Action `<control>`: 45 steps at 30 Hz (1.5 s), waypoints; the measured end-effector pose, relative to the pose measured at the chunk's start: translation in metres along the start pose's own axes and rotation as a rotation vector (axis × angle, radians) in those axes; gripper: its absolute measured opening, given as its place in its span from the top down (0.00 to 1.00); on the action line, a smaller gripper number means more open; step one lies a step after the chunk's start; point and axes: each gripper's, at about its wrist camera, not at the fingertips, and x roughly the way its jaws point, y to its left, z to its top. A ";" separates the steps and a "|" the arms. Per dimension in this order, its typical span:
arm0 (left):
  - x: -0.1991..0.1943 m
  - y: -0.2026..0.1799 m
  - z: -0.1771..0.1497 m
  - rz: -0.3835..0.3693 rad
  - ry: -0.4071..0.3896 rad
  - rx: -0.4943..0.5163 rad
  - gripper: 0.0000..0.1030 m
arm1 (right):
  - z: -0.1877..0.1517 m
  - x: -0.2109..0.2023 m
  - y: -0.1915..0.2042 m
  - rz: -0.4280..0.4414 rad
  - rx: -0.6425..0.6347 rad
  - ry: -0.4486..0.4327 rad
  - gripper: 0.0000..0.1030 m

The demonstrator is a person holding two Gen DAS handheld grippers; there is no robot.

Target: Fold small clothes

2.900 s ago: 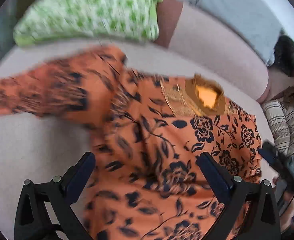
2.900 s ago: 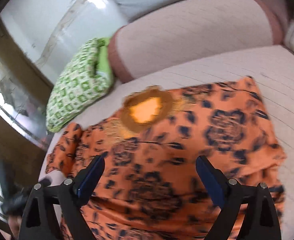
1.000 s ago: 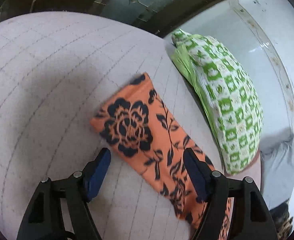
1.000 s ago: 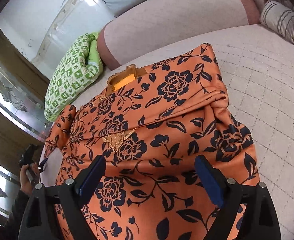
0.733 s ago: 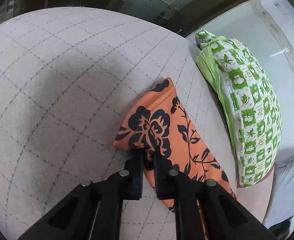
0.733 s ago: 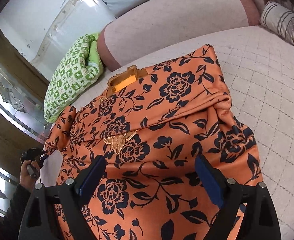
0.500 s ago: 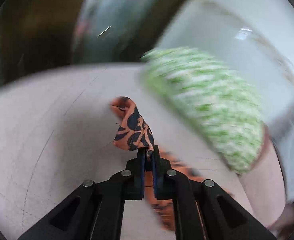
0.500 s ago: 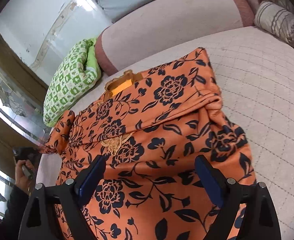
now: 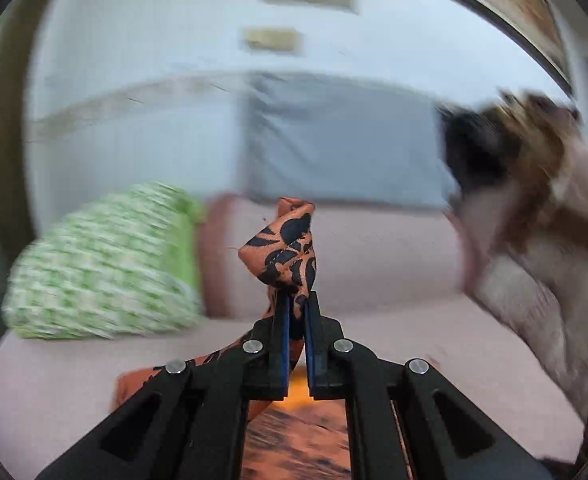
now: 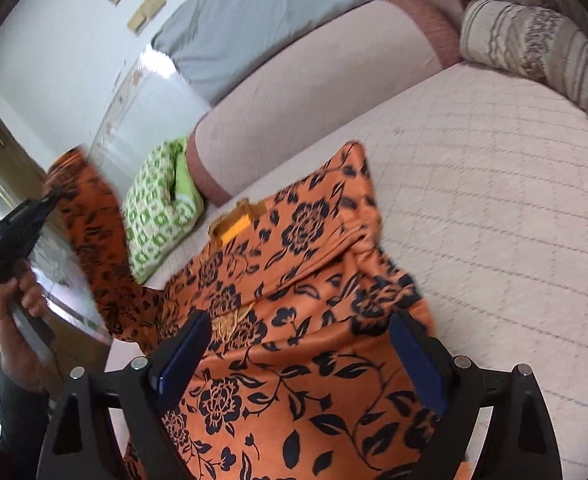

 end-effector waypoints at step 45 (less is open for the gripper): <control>0.069 0.214 -0.152 0.237 0.361 -0.199 0.28 | 0.127 0.179 0.051 -0.233 -0.248 0.200 0.14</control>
